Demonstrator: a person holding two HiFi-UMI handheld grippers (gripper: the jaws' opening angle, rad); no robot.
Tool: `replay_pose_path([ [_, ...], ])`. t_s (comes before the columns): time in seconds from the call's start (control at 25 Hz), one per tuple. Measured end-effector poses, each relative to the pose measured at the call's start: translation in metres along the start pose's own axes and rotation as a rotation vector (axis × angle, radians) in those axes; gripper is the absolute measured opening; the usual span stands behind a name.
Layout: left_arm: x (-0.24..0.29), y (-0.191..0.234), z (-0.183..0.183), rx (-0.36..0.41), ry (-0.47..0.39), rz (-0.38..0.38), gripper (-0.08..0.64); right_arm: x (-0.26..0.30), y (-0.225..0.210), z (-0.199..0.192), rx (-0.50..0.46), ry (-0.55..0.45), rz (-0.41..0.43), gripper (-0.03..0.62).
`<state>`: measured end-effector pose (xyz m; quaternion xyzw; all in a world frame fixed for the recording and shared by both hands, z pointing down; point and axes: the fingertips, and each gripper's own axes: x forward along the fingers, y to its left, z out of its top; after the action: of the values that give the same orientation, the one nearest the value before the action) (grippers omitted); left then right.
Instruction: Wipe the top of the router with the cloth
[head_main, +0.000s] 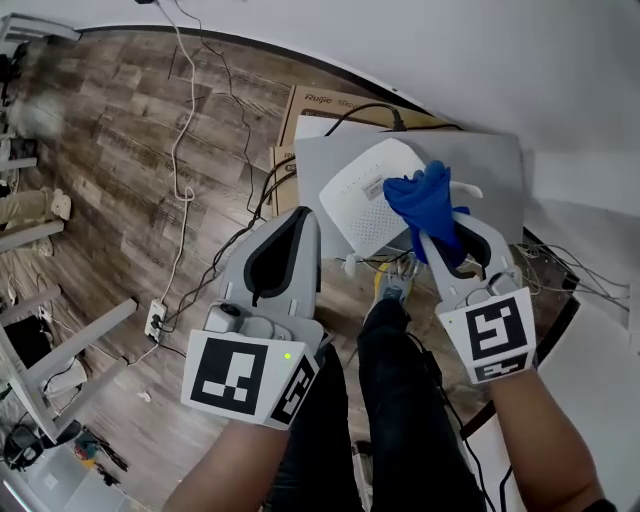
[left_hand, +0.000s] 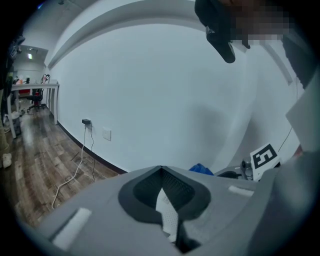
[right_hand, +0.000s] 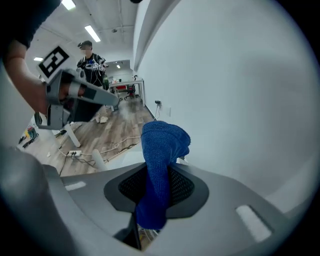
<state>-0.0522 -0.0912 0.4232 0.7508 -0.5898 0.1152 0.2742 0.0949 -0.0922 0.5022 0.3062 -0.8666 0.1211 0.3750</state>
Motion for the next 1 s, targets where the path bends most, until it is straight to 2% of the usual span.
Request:
replay_pose_path([
  [0.24,0.025,-0.010,0.002,0.000,0.000,-0.028,0.000,0.029,-0.029,-0.032,-0.008,0.046,-0.016,0.115],
  [0.52,0.056,-0.050,0.004,0.009,0.022,-0.086,0.000,0.016,-0.053,-0.062,0.042,0.070,-0.031,0.115],
  [0.76,0.077,-0.088,0.023,0.039,0.024,-0.127,0.000,-0.021,-0.061,-0.049,0.051,0.021,-0.019,0.115],
  [1.0,0.092,-0.119,0.043,0.065,0.017,-0.155,0.000,-0.063,-0.088,-0.022,0.131,-0.052,-0.062,0.115],
])
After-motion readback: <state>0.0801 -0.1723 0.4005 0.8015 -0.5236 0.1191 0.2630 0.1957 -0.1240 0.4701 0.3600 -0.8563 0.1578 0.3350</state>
